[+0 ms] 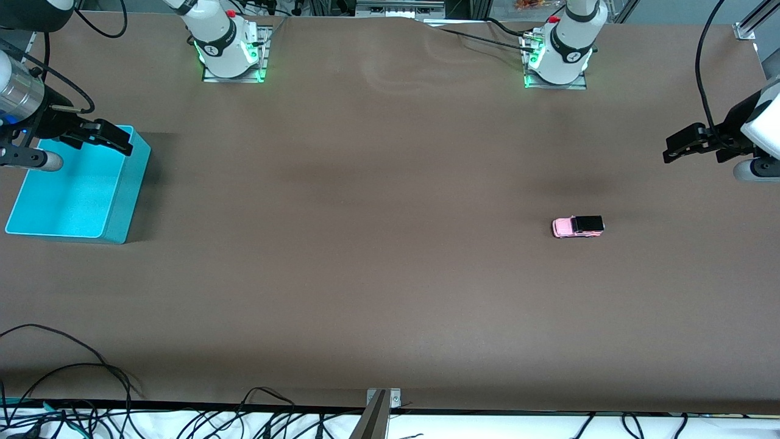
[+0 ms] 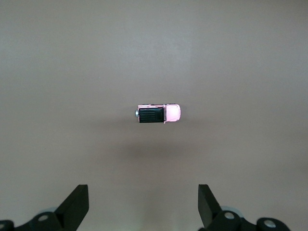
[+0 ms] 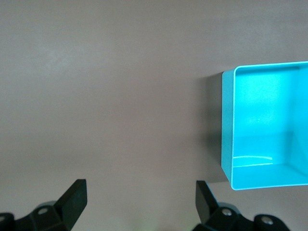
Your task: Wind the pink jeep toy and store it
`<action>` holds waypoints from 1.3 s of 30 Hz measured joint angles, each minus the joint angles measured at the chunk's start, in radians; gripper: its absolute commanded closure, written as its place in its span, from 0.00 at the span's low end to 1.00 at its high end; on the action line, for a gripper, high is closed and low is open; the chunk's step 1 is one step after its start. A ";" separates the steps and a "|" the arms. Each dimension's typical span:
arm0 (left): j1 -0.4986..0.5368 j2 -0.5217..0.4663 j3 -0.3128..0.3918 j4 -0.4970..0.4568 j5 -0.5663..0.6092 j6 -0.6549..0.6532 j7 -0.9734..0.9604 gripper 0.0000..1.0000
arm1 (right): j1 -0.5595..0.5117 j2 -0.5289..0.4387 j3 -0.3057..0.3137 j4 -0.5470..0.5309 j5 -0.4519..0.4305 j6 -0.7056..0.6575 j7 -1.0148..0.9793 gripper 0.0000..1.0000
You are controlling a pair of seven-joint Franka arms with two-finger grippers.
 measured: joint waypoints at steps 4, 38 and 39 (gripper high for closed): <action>0.001 0.000 0.005 0.000 0.000 0.000 0.000 0.00 | 0.000 0.000 0.000 0.000 0.000 0.000 0.000 0.00; -0.007 0.017 -0.007 -0.222 0.003 0.233 -0.220 0.00 | 0.000 0.000 0.000 0.000 0.000 0.000 0.000 0.00; -0.007 0.017 -0.007 -0.231 0.005 0.243 -0.238 0.00 | 0.000 0.000 0.000 0.000 0.000 0.000 0.000 0.00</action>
